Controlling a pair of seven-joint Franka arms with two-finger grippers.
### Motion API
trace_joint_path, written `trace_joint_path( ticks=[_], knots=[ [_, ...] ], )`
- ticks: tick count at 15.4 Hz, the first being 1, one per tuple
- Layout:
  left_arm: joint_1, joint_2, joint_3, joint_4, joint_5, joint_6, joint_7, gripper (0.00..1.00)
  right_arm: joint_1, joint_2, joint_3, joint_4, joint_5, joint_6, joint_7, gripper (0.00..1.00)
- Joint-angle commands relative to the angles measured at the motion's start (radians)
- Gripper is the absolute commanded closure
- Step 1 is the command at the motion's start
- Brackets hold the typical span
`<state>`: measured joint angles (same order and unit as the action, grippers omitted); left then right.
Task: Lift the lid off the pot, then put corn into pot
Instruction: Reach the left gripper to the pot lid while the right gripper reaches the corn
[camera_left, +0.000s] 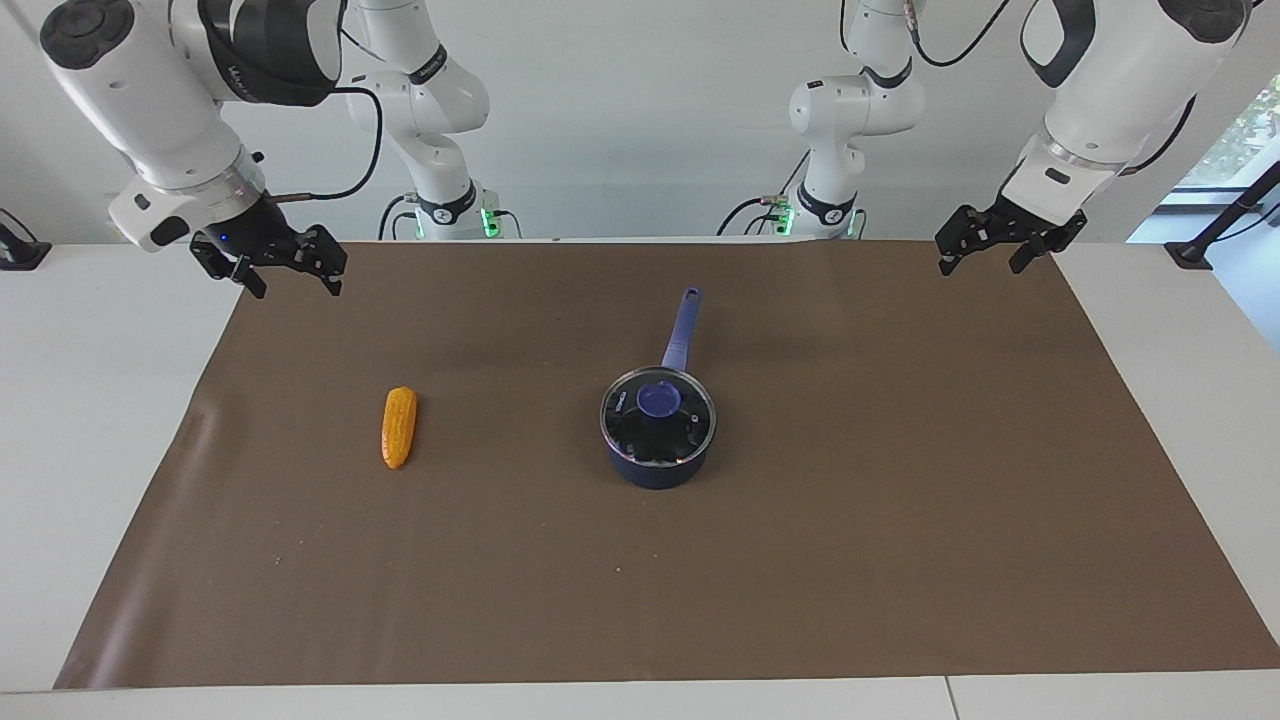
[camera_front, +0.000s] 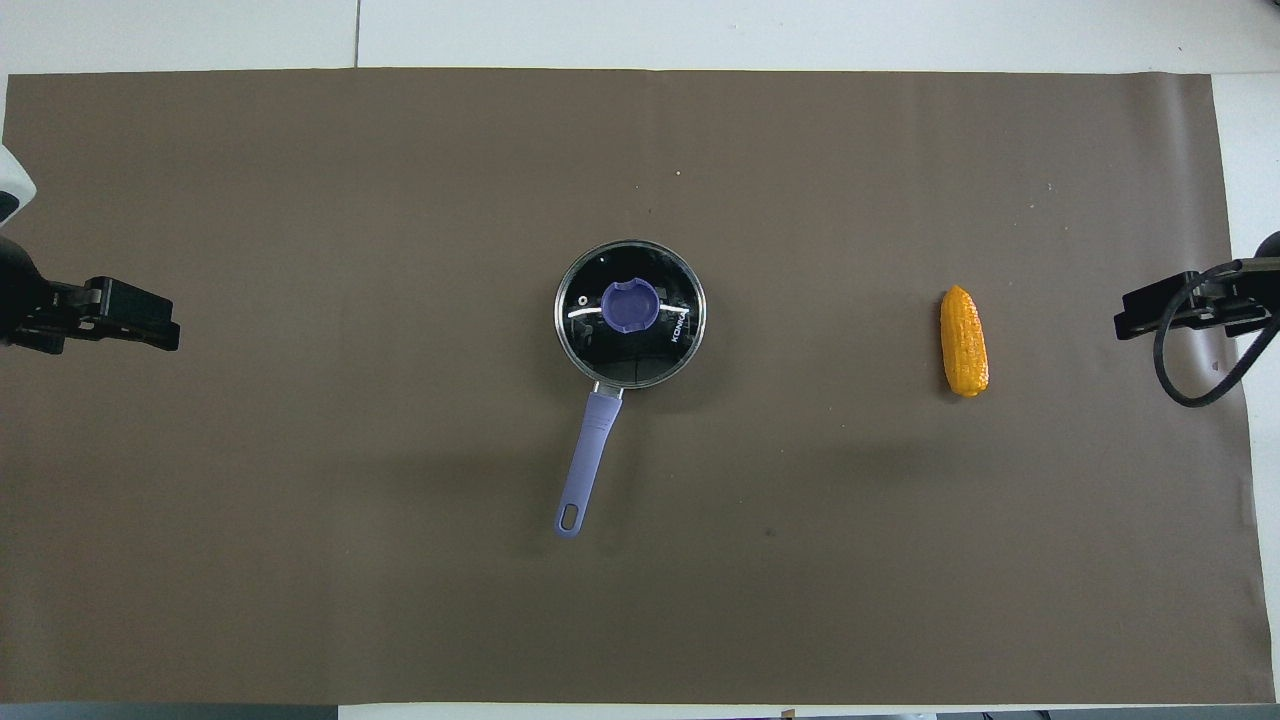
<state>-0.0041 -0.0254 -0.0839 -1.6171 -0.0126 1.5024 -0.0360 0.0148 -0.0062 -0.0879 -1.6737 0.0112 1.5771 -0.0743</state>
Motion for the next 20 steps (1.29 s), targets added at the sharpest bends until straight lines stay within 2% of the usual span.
trace_joint_path(
  ticks=[1,8,10,13,15,16,18,20],
  knots=[
    [0.013,-0.016,-0.011,-0.012,-0.012,0.012,-0.015,0.00,-0.002,-0.008,0.004,-0.001,-0.008,0.009,-0.021,0.00],
    [0.015,-0.022,-0.013,-0.024,-0.012,0.019,-0.013,0.00,-0.002,-0.008,0.004,-0.001,-0.007,0.011,-0.021,0.00],
    [0.007,-0.019,-0.020,-0.024,-0.015,0.060,-0.050,0.00,-0.002,-0.008,0.005,-0.001,-0.007,0.011,-0.021,0.00],
    [-0.075,0.008,-0.023,-0.010,-0.062,0.100,-0.137,0.00,-0.002,-0.008,0.005,-0.001,-0.007,0.011,-0.019,0.00],
    [-0.193,0.073,-0.025,0.017,-0.069,0.162,-0.304,0.00,-0.004,-0.008,0.005,-0.007,0.001,0.046,-0.019,0.00],
    [-0.250,0.129,-0.025,0.041,-0.067,0.170,-0.367,0.00,-0.004,-0.008,0.005,-0.015,0.003,0.072,-0.019,0.00],
    [-0.371,0.296,-0.022,0.197,-0.060,0.171,-0.512,0.00,0.002,0.002,0.007,-0.067,0.019,0.142,-0.012,0.00],
    [-0.457,0.440,-0.019,0.328,-0.040,0.189,-0.625,0.00,0.040,0.011,0.007,-0.170,0.038,0.271,0.031,0.00]
  ],
)
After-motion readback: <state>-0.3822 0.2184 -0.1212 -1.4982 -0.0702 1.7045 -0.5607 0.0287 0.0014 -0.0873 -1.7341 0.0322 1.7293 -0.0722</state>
